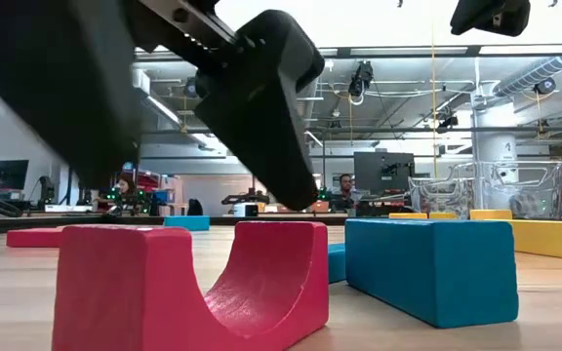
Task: Sort blocks
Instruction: Put the red block into the bottom left transparent bin
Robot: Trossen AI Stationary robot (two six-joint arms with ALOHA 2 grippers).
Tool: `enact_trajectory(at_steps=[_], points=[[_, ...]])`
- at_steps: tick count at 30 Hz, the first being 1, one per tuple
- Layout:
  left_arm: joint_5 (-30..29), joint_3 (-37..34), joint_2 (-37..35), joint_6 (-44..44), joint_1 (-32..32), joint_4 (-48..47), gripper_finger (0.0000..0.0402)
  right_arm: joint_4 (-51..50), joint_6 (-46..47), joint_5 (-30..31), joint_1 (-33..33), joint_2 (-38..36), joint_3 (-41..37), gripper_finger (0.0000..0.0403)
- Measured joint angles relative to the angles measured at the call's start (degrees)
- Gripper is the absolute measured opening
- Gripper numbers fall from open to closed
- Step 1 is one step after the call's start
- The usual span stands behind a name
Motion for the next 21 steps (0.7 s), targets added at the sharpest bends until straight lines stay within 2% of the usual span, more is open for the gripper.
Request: enact_trajectory(at_steps=[21], points=[[3.57, -0.35, 1.29, 0.69, 0.04, 2.84, 0.0314, 0.01, 0.27, 0.42, 0.02, 0.00, -0.08, 0.0034]])
